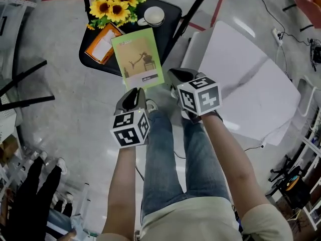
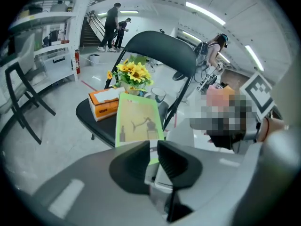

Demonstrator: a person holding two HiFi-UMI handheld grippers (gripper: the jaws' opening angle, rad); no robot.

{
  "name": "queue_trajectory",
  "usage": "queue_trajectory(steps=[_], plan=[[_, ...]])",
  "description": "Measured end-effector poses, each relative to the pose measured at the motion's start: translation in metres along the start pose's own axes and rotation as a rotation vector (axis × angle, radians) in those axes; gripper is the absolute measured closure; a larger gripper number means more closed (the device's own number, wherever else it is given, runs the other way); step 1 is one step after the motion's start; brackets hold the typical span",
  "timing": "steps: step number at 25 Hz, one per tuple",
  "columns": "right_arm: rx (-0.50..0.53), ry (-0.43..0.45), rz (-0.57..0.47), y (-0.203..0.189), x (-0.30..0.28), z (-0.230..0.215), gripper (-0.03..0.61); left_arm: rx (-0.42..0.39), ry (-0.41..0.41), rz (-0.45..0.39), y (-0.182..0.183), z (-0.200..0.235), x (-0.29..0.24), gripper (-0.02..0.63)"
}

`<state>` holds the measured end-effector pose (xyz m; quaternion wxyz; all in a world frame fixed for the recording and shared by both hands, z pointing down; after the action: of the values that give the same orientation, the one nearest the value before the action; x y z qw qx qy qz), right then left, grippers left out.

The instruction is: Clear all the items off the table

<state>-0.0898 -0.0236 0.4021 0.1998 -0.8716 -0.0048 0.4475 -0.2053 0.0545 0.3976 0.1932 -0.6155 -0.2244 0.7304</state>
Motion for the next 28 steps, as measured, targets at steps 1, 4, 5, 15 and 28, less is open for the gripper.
queue_trajectory(steps=[1,4,5,15,28], plan=[[-0.002,0.001,-0.007,-0.001,0.009,0.000,0.578,-0.008,0.003,-0.007,0.003,-0.005,0.004,0.565],[0.001,-0.004,-0.031,-0.004,0.033,-0.002,0.578,-0.036,0.006,-0.033,0.014,-0.022,0.017,0.587],[0.000,-0.007,-0.039,-0.006,0.041,-0.003,0.578,-0.045,0.005,-0.039,0.017,-0.028,0.021,0.594],[-0.054,-0.046,-0.130,-0.019,0.137,-0.031,0.579,-0.113,-0.058,-0.080,0.053,-0.111,0.062,0.603],[-0.140,-0.088,-0.328,-0.021,0.297,-0.087,0.580,-0.250,-0.170,-0.101,0.110,-0.250,0.101,0.603]])
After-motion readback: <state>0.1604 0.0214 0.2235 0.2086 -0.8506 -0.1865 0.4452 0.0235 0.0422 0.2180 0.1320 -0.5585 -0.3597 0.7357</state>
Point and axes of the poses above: the fingertips, and each gripper's own axes: x backward along the fingers, z to its left, y out of its top, the point moved 2 cm from there along x, backward along the fingers, and after that the axes turned 15 degrees about -x, right-handed, at the moved point
